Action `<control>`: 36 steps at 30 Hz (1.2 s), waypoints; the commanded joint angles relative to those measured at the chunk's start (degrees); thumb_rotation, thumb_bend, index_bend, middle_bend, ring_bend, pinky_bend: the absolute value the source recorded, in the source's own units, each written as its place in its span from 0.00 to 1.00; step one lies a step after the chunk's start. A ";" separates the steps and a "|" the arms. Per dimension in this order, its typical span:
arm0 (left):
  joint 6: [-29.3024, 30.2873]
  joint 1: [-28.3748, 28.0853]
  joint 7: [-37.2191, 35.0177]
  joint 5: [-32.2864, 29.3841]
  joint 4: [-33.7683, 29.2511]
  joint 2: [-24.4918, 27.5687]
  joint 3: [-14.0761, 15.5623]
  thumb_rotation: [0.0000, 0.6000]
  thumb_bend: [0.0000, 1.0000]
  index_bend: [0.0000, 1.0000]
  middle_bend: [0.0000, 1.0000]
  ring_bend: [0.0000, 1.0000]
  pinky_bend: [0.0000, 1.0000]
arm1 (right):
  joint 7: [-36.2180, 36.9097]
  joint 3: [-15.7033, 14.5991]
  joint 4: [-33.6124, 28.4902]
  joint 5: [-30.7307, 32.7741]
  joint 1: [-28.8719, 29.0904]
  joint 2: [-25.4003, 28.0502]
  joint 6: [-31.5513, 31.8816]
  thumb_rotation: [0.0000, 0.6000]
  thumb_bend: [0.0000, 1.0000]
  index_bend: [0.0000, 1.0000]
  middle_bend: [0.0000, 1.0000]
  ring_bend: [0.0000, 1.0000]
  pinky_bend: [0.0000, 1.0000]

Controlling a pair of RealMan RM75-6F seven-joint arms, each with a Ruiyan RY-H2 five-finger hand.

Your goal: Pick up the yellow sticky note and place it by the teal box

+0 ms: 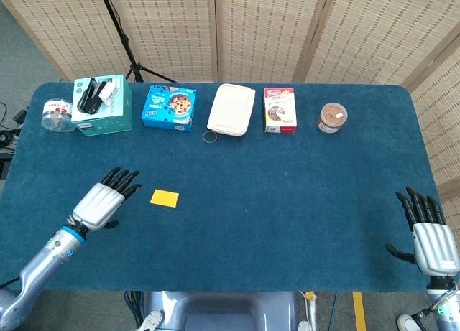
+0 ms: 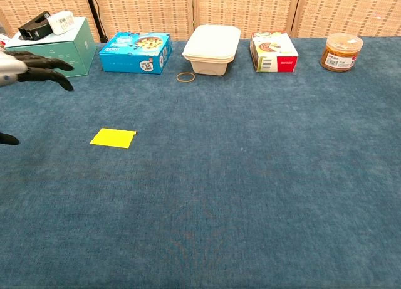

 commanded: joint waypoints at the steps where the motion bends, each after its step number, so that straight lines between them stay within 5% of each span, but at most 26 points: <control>1: -4.59 -3.92 1.76 -4.28 1.25 -3.35 -1.62 1.00 0.11 0.22 0.00 0.00 0.00 | -0.16 0.01 0.19 0.24 0.09 -0.16 -0.24 1.00 0.00 0.00 0.00 0.00 0.00; 11: -10.48 -11.47 12.05 -17.33 3.77 -9.20 -3.42 1.00 0.15 0.23 0.00 0.00 0.00 | -0.53 0.10 0.92 1.36 0.52 -0.69 -1.58 1.00 0.00 0.00 0.00 0.00 0.00; 21: -11.71 -19.49 23.09 -31.75 2.88 -11.65 -1.57 1.00 0.14 0.23 0.00 0.00 0.00 | -0.23 0.41 1.33 2.31 0.69 -0.76 -2.11 1.00 0.00 0.00 0.00 0.00 0.00; 36: -8.92 -24.12 25.89 -38.80 4.87 -15.92 3.78 1.00 0.16 0.25 0.00 0.00 0.00 | 0.64 0.58 1.74 3.01 0.73 -0.59 -2.52 1.00 0.00 0.00 0.00 0.00 0.00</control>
